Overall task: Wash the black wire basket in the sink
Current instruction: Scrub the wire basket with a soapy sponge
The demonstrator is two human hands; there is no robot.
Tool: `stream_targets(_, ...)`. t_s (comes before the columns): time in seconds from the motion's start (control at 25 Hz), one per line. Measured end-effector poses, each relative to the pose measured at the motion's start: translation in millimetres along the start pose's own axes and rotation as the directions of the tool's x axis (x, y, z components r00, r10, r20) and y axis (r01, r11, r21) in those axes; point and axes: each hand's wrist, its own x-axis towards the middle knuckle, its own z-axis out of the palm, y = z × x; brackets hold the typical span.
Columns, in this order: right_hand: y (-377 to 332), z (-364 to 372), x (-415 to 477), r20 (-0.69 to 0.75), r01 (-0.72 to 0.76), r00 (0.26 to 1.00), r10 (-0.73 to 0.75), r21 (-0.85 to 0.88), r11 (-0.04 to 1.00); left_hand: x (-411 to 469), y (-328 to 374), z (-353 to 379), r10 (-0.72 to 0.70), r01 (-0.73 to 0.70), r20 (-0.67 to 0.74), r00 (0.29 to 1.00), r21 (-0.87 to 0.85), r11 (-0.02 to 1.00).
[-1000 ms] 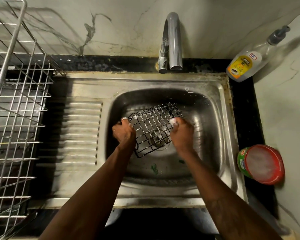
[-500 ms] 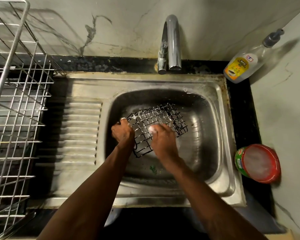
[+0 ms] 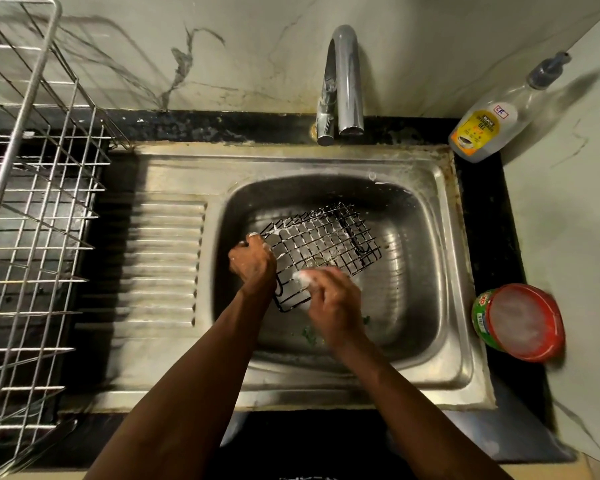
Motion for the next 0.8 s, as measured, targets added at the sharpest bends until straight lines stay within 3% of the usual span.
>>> stream_targets(0.04, 10.2, -6.3, 4.8, -0.067, -0.101, 0.992, 0.102, 0.026, 0.995, -0.2, 1.1, 0.2, -0.002, 0.002, -0.009, 1.0, -0.005, 1.0)
stream_targets(0.12, 29.0, -18.7, 12.4, -0.076, -0.137, 0.988, 0.135, -0.018, 0.99, 2.1, 1.3, -1.3, -0.022, 0.021, -0.025, 0.999, -0.026, 0.999)
stream_targets(0.24, 29.7, -20.6, 26.9, 0.001, -0.058, 0.998, 0.058, -0.013, 0.998, 1.5, 1.4, 0.9, -0.028, 0.028, -0.021, 0.999, -0.037, 0.999)
stream_targets(0.4, -0.2, -5.7, 24.5, 0.23, 0.149, 0.962, -0.146, 0.004, 0.989, 2.8, -0.9, -1.9, -0.044, 0.044, -0.019, 0.999, -0.031, 0.999)
stream_targets(0.48, 7.9, -11.4, 28.0, 0.219, 0.181, 0.961, -0.169, -0.036, 0.983, 1.0, -1.8, -3.9, -0.061, 0.062, 0.032, 0.998, -0.052, 0.997)
stream_targets(0.6, 21.3, -21.2, 34.9, 0.061, -0.135, 0.988, 0.142, -0.105, 0.985, -0.3, -1.7, -4.4, -0.063, 0.063, -0.022, 0.998, -0.024, 0.998)
stream_targets(0.64, 18.4, -19.9, 34.2, 0.053, -0.161, 0.985, 0.166, -0.086, 0.983, 0.5, -0.9, -3.5, -0.064, 0.063, -0.054, 0.997, -0.015, 0.998)
stream_targets(0.8, -19.2, 2.0, 5.5, 0.182, 0.076, 0.98, -0.078, 0.018, 0.997, -1.8, 1.5, -1.5, -0.087, 0.085, -0.046, 0.995, -0.036, 0.996)
